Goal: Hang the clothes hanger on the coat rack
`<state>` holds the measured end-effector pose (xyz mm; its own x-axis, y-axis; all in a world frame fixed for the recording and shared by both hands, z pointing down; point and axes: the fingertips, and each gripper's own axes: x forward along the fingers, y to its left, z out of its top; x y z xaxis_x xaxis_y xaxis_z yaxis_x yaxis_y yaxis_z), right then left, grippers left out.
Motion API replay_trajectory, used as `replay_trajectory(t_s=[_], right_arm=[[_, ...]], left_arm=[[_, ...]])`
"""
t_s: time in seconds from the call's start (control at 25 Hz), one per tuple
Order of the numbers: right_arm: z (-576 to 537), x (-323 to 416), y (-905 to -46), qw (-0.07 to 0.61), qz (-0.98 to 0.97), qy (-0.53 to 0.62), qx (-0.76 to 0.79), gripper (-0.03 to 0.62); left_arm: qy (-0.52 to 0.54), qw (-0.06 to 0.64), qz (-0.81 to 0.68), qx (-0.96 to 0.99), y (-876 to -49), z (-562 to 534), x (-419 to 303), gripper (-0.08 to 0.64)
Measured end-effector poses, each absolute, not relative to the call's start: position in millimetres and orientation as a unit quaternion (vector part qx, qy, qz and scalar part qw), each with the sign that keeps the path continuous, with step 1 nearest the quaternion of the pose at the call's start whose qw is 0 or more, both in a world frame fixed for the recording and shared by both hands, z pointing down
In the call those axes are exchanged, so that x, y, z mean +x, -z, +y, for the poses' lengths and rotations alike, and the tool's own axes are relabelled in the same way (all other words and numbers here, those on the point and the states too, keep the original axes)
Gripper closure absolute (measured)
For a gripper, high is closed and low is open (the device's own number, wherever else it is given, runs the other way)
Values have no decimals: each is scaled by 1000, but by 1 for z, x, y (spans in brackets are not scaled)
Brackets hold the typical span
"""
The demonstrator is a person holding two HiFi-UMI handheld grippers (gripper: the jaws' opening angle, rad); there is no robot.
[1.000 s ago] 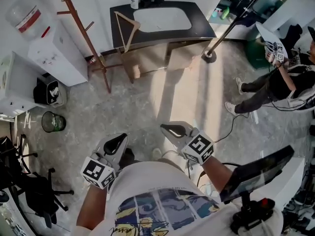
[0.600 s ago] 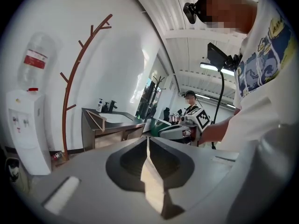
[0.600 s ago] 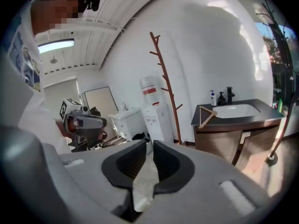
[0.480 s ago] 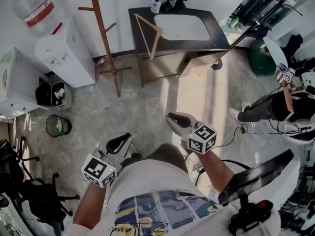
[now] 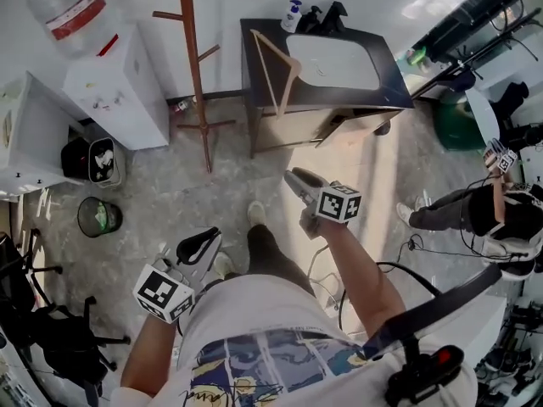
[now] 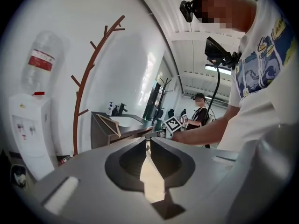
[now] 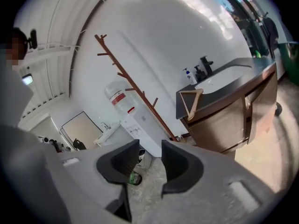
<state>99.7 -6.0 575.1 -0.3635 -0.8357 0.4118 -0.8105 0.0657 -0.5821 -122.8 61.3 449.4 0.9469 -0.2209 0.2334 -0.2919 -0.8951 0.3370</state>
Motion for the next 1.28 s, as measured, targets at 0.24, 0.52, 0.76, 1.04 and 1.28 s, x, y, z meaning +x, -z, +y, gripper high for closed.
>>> replay_trajectory(t_s=[0.24, 0.52, 0.76, 1.04, 1.28], right_arm=[[-95, 142, -617, 85, 698, 462, -541, 412], [-166, 183, -658, 137, 653, 523, -530, 373], [-193, 205, -694, 207, 605, 576, -510, 341], [-217, 209, -719, 236, 585, 603, -488, 342], [-226, 210, -718, 284, 576, 619, -451, 472]], left_arm=[[-115, 189, -150, 964, -455, 13, -93, 537], [-134, 194, -150, 960, -444, -31, -33, 531], [-141, 201, -152, 957, -442, -51, -1, 529], [-154, 211, -172, 950, -450, -70, 10, 529], [-154, 217, -178, 947, -452, -78, 17, 529]])
